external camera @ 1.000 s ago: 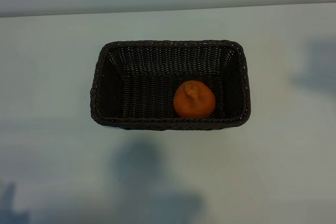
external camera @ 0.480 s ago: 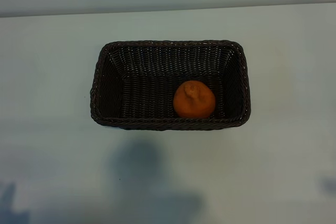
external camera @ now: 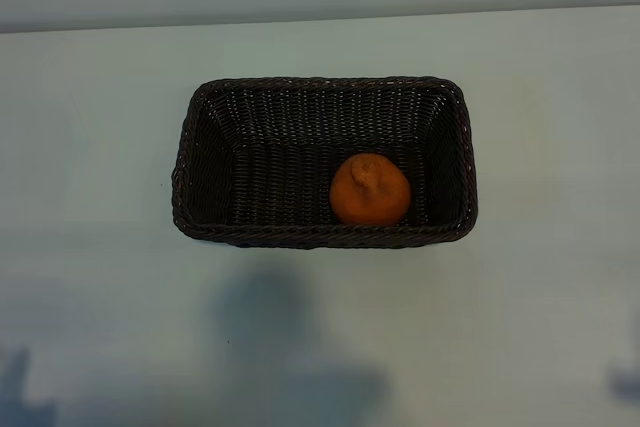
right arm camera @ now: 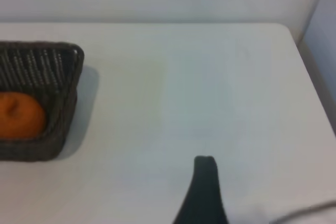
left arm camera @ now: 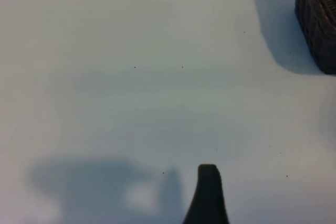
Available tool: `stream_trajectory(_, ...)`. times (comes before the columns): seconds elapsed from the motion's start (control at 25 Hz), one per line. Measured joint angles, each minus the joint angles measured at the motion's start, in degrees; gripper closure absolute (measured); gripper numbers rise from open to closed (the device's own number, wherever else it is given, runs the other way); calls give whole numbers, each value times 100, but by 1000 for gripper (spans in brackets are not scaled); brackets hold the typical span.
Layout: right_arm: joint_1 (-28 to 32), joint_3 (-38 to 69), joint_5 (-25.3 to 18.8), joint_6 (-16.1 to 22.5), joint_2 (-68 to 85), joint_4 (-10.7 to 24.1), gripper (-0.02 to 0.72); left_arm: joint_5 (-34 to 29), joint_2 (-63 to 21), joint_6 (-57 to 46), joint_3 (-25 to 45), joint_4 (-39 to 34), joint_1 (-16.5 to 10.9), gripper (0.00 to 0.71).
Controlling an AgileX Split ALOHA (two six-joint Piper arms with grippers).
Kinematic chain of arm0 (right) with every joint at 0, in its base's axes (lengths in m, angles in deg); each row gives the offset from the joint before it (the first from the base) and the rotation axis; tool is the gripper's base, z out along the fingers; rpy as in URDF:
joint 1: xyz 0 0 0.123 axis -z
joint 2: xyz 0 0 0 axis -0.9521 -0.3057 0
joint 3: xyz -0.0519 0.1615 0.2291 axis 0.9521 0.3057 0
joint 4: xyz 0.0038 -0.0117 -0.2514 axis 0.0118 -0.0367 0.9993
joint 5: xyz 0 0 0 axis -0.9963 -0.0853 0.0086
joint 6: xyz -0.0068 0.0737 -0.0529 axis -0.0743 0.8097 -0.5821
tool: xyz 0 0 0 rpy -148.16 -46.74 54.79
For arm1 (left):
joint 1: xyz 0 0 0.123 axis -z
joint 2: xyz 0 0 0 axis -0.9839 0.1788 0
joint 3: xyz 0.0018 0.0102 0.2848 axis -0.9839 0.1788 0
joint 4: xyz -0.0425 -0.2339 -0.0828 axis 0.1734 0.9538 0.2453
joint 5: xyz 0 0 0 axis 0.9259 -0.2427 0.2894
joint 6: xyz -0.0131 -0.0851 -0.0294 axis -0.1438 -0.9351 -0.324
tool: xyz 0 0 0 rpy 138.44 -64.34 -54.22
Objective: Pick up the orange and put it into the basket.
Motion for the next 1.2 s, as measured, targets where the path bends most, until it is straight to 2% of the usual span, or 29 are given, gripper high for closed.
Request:
stream_trajectory(0.12, 0, 281, 188, 0, 233, 0, 122, 0, 0, 0, 0, 0, 0, 118)
stream_trajectory(0.56, 0, 1105, 190, -40, 232, -54, 122, 0, 0, 0, 0, 0, 0, 118)
stream_trajectory(0.72, -5, 1523, 346, -82, 227, -89, 122, 0, 0, 0, 0, 0, 0, 118)
stream_trajectory(0.88, -5, 1589, 485, -82, 227, -120, 122, 0, 0, 0, 0, 0, 0, 118)
stream_trajectory(1.2, -5, 1589, 495, -82, 227, -121, 122, 0, 0, 0, 0, 0, 0, 118)
